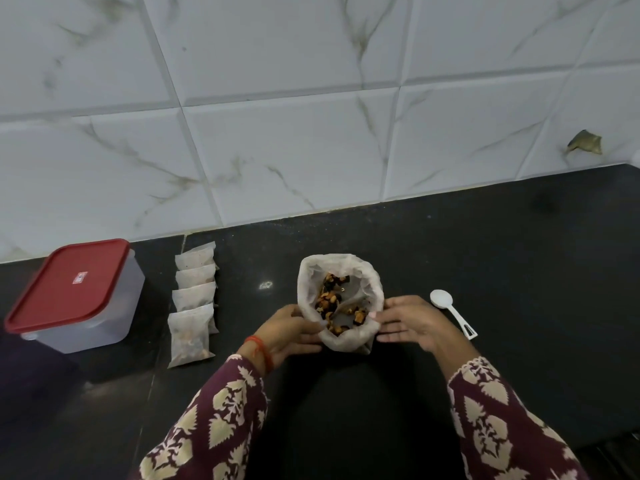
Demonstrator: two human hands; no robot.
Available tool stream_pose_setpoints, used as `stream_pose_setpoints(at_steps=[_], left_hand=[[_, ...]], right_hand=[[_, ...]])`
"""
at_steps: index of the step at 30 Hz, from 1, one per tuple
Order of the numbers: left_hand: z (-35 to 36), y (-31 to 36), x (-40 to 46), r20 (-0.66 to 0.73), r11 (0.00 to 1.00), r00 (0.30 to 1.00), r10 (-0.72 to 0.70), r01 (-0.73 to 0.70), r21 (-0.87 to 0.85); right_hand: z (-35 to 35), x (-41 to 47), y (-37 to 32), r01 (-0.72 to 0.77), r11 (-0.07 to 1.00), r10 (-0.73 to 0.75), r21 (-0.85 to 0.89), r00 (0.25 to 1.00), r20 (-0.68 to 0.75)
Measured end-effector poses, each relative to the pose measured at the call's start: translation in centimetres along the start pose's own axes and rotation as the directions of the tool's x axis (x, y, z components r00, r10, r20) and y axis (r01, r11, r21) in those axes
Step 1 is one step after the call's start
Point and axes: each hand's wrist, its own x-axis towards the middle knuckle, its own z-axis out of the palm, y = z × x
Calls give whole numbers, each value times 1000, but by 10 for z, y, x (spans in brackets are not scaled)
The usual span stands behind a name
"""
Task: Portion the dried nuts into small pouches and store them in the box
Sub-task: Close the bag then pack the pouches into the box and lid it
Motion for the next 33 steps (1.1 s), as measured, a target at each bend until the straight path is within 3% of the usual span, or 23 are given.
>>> stream_pose_setpoints(at_steps=[3,6,9,12,15,19,23,27,30,33], left_hand=[[10,-7,2,-129,990,989,79,-93,-109],[18,-9,6,-290,990,949,120,-136,-35],[17,-9,0,-236,993,965,116,-110,38],[17,-10,-8,-65,987,995,77,-85,-134],[21,-10,-8,-175,968,976,127,-161,-192],[29,-7,-6,-325,980,937,127,-170,-104],[19,-2,-7,-225,995,969,99,-96,20],[12,7,-12,-171,981,984,47,-78,-177],[14,10,-10,-249,985,965,80,-116,-132],[10,8,-3,-353,985,919,173,-163,59]], right_hand=[[13,0,9,56,998,-52,26,987,-151],[24,2,11,69,997,-76,-35,949,-305],[22,-6,7,29,998,-40,-53,975,-219],[20,-18,4,-6,989,9,145,1000,-24],[23,-19,4,28,977,-8,213,996,-92],[28,-18,2,40,991,-13,130,979,-204],[16,-18,-1,24,998,-14,57,985,-172],[11,-16,-7,67,983,-43,169,988,-147],[19,-9,-5,125,990,-107,58,963,-247],[20,-6,-8,138,954,-235,-265,895,-380]])
